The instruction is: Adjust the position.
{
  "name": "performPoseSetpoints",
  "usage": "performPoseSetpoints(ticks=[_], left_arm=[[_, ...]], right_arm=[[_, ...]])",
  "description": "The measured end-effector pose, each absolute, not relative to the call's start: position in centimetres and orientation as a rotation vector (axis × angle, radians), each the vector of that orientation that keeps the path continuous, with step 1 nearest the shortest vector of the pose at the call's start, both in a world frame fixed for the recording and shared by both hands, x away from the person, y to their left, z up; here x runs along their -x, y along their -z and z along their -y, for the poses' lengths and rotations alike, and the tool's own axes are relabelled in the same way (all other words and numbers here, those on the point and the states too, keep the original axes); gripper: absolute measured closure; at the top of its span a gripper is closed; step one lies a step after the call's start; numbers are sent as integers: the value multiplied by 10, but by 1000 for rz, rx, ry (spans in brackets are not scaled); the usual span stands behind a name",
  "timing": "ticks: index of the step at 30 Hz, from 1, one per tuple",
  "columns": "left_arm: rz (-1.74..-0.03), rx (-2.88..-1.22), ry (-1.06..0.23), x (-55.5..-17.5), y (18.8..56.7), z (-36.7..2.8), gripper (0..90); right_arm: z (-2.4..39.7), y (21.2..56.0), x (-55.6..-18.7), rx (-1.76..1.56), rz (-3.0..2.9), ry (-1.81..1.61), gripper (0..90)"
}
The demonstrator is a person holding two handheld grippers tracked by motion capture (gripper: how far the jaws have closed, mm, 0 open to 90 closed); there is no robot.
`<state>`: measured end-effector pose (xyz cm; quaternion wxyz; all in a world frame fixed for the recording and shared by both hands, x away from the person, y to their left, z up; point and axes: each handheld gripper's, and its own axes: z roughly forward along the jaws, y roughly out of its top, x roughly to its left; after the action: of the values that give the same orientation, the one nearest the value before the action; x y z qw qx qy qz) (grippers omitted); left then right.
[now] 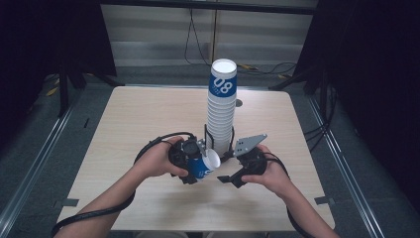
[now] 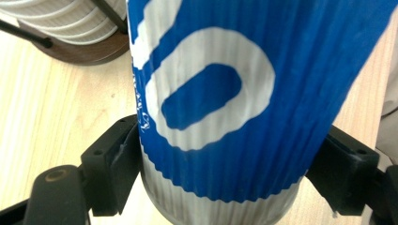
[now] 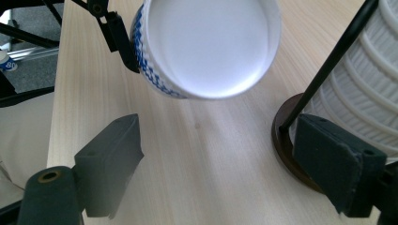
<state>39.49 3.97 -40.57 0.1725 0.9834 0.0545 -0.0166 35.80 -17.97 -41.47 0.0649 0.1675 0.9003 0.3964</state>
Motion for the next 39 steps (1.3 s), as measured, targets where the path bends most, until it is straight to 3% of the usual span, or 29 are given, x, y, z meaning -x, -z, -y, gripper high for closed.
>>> performPoseSetpoints(ticks=[32,39], left_arm=[[-67,-2801,58,-392,407,-24,189],[-88,-2794,60,-391,406,-25,189]], right_arm=[[163,406,-361,-418,-2772,-1164,153],[161,409,-362,-417,-2778,-1163,196]])
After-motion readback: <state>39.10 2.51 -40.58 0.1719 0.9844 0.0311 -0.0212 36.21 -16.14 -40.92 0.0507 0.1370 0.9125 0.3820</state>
